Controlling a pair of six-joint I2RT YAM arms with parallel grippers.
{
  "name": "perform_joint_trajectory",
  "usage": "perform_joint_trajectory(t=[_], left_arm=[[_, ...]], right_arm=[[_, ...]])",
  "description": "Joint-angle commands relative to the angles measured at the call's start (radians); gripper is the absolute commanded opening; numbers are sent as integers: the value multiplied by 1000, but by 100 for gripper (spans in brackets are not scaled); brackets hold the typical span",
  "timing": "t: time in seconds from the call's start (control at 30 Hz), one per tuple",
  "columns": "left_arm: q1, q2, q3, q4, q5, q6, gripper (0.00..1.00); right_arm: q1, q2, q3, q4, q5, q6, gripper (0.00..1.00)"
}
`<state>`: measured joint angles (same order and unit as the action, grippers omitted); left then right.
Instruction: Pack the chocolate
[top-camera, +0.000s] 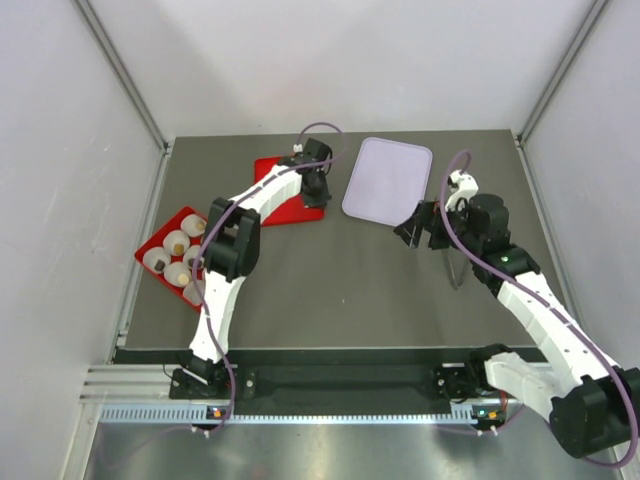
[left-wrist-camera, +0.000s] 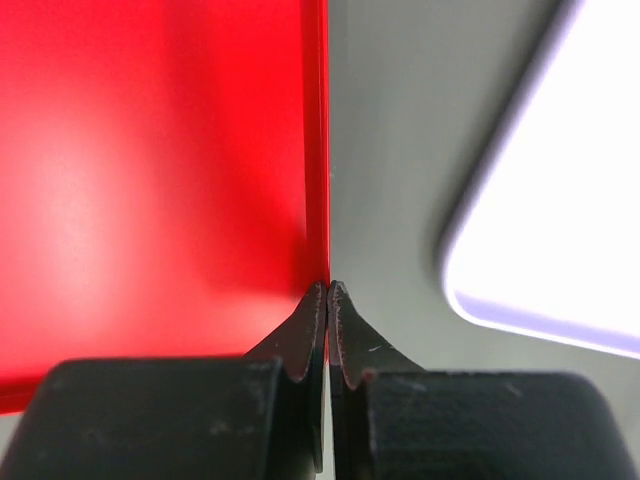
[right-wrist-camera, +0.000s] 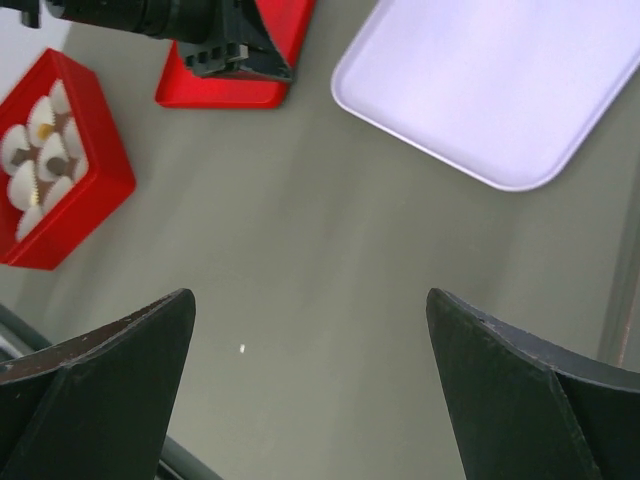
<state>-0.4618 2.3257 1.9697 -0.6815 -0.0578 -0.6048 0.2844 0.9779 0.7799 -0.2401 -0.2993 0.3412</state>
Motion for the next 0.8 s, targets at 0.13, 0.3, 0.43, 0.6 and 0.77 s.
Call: perform_joint_trajectory(t=[0.13,0.3,0.43,0.6,0.77], left_arm=[[31,-124,31,4,170,-50,0],[49,-181,9,5,199,-58,0],[64,-233,-26,25,220,-99,0],[75,-295,-55,71,288,-168,0],[78,-338,-66,112,338,-234,0]], right_arm=[[68,-19,-48,223,15,137,96],[160,48,-74,364,95,154,94],[251,157,-74,519,133,99,92],[328,306,-21,651,259,-31,94],[397,412,-53,933,247,-57,94]])
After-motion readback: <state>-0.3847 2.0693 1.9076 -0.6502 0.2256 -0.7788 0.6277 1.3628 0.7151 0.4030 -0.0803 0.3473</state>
